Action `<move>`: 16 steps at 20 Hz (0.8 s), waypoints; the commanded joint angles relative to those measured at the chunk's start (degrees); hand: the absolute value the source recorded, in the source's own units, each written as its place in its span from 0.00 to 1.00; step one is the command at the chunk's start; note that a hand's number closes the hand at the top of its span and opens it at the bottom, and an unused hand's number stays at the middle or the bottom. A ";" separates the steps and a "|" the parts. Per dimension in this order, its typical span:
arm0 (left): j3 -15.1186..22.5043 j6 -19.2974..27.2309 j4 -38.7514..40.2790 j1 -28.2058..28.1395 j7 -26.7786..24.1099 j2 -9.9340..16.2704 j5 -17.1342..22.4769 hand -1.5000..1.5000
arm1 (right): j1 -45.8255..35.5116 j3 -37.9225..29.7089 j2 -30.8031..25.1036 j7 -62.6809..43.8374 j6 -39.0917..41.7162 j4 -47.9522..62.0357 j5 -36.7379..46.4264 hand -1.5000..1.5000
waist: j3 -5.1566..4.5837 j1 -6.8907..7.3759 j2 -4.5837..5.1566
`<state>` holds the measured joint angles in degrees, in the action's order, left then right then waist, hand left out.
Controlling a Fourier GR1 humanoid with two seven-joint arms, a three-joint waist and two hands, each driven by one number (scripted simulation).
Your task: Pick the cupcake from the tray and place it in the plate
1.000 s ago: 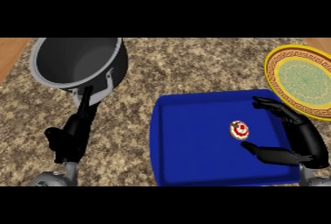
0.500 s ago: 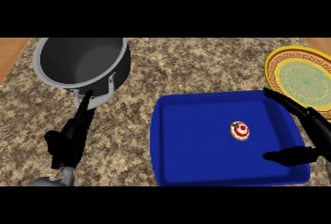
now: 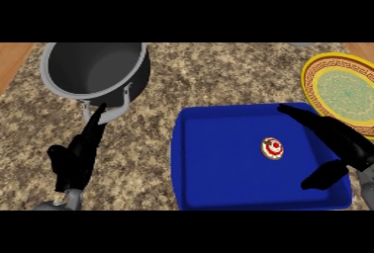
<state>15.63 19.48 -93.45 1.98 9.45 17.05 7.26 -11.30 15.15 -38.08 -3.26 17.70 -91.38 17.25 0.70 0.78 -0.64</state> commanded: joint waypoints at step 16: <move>-2.15 -0.73 4.20 -3.24 3.28 0.46 -1.23 0.50 | -7.70 2.72 5.45 -6.54 8.44 6.43 3.56 0.00 | -0.70 -0.36 0.73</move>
<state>13.97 18.43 -93.75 0.13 9.07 16.85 6.84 -16.57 18.11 -34.44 -8.26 25.01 -85.88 20.57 0.81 0.30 -0.82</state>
